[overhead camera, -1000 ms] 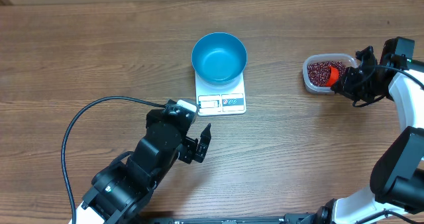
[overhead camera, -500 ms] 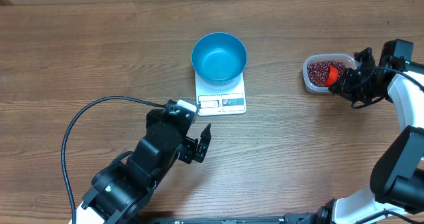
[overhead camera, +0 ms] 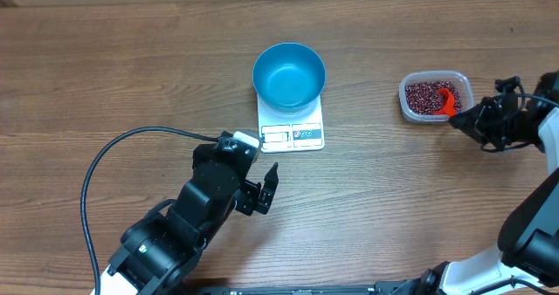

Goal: Scoop item into bowl and weigh 150g on scale
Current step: 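Dip the red scoop into the beans with the right gripper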

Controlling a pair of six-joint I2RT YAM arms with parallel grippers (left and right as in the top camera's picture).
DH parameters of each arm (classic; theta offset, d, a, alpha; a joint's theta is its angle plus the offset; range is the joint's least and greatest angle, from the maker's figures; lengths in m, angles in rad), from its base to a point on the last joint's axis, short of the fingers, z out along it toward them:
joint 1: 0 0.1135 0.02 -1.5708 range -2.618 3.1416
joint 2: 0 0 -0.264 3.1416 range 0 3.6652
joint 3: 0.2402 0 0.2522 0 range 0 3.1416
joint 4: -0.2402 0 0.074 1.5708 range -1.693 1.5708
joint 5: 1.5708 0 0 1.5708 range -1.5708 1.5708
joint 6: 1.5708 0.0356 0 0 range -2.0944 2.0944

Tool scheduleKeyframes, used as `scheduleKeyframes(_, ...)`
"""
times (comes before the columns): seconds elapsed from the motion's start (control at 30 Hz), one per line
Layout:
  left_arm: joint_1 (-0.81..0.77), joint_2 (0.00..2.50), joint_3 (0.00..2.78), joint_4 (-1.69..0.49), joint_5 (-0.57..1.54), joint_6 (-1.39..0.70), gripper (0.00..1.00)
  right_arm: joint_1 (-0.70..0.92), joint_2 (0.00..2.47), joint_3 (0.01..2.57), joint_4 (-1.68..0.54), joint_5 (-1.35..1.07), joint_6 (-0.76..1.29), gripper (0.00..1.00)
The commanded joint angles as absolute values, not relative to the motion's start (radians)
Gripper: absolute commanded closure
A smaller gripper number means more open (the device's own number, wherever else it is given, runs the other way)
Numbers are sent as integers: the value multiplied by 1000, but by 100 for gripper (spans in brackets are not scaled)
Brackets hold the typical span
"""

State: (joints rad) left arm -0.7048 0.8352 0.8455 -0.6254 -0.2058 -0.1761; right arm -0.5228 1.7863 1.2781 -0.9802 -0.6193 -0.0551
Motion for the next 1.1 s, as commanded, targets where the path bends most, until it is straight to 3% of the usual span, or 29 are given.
scheduleKeyframes(0.0, -701, 831, 838, -625, -210, -157, 0, -527, 1796, 1261, -994, -650, -54, 96)
scheduleKeyframes(1.07, -701, 831, 838, -625, -210, -157, 0, -585, 1796, 1261, -979, -833, -58, 96)
